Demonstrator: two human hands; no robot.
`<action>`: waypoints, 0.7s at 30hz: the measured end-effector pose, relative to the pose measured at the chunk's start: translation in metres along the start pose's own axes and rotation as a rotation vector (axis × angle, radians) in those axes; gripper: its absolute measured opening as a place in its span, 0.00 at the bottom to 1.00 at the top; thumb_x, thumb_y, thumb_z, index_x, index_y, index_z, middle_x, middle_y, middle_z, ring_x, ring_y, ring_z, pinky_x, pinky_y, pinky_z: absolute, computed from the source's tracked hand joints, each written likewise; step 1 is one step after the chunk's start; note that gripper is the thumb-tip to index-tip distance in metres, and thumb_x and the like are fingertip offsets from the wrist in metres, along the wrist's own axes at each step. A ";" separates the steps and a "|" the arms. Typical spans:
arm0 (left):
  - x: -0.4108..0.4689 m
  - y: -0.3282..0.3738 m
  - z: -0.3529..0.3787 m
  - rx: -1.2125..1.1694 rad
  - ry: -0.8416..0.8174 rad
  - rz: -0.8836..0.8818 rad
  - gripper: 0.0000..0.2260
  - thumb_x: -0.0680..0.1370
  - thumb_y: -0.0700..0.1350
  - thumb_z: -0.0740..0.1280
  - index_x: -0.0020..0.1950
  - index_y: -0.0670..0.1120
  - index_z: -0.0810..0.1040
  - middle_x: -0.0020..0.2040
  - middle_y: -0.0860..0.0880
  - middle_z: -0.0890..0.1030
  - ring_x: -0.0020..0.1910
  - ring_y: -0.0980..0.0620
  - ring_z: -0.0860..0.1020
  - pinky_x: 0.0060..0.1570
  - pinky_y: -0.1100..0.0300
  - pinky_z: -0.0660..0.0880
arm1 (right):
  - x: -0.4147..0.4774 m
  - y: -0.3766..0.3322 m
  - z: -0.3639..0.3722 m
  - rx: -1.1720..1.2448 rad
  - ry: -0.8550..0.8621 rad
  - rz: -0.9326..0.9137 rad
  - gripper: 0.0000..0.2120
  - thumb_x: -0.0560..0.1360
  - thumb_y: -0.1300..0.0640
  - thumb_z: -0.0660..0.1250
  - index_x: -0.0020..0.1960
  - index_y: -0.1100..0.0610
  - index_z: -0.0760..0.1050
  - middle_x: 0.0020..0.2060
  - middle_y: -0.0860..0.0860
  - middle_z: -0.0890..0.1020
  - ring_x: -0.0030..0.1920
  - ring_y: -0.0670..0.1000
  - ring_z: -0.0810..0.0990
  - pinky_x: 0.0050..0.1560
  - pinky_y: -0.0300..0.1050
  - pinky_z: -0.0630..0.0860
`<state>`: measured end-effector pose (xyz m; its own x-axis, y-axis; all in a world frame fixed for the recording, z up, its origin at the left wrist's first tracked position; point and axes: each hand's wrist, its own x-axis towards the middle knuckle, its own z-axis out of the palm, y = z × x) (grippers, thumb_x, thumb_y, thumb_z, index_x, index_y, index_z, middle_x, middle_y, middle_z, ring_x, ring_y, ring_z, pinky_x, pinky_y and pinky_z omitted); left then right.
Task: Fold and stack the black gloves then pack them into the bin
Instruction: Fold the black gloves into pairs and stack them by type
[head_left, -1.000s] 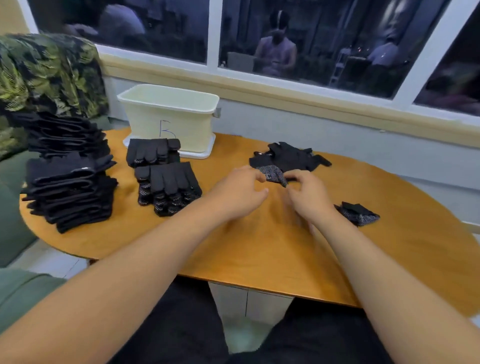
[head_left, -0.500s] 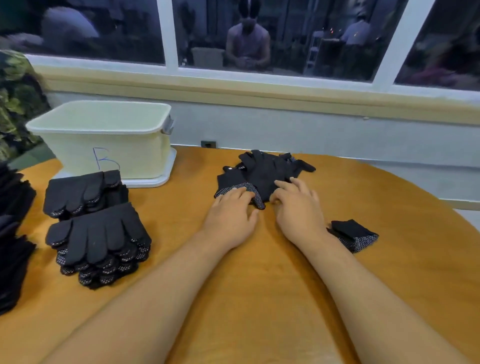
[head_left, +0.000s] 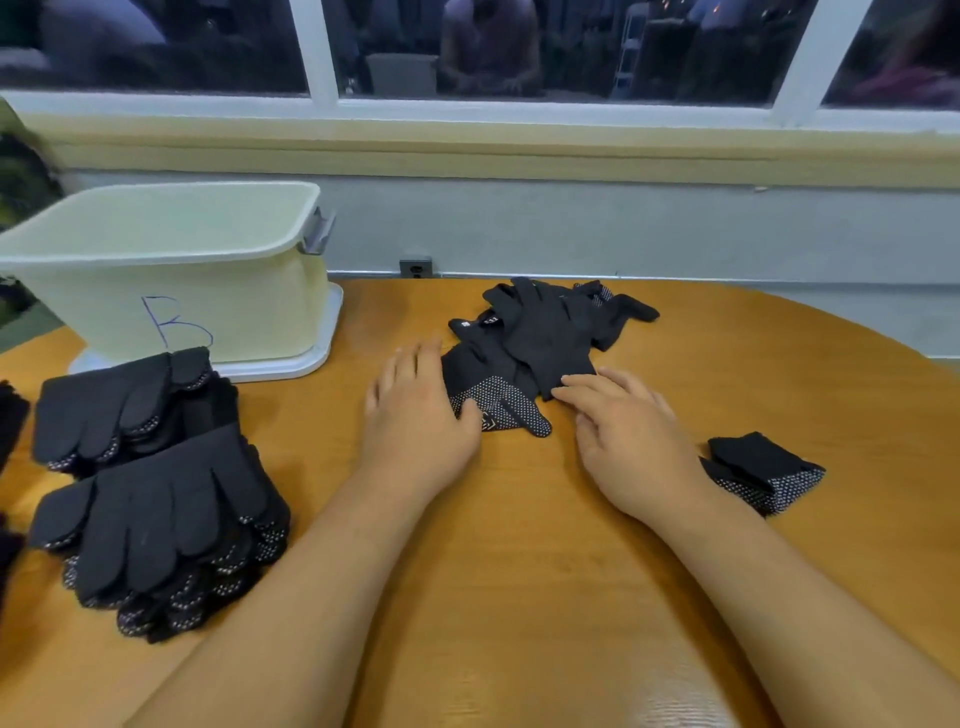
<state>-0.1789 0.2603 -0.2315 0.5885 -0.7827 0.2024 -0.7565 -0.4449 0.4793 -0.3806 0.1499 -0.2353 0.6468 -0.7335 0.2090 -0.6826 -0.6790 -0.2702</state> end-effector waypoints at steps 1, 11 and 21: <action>0.001 0.000 0.001 -0.005 -0.058 -0.022 0.33 0.82 0.56 0.63 0.85 0.50 0.57 0.81 0.50 0.66 0.82 0.47 0.62 0.81 0.41 0.58 | 0.000 0.001 0.000 0.009 0.003 0.000 0.22 0.86 0.56 0.58 0.76 0.41 0.74 0.77 0.37 0.72 0.82 0.48 0.60 0.80 0.53 0.57; -0.006 0.011 -0.008 -0.131 0.104 0.222 0.10 0.77 0.51 0.73 0.57 0.53 0.78 0.48 0.56 0.72 0.53 0.50 0.70 0.65 0.46 0.69 | -0.003 -0.004 0.002 0.214 0.126 -0.124 0.21 0.83 0.58 0.65 0.74 0.44 0.75 0.73 0.38 0.76 0.76 0.43 0.67 0.76 0.46 0.65; -0.026 0.036 -0.034 -0.819 -0.216 0.094 0.07 0.78 0.47 0.77 0.53 0.51 0.81 0.47 0.52 0.86 0.49 0.47 0.84 0.52 0.43 0.81 | -0.010 -0.027 -0.015 1.122 -0.210 -0.172 0.07 0.84 0.56 0.68 0.60 0.53 0.81 0.49 0.49 0.85 0.52 0.51 0.84 0.54 0.50 0.79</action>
<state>-0.2114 0.2799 -0.1904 0.4039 -0.9033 0.1447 -0.3055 0.0160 0.9521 -0.3735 0.1751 -0.2165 0.8175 -0.5430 0.1919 0.0381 -0.2814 -0.9588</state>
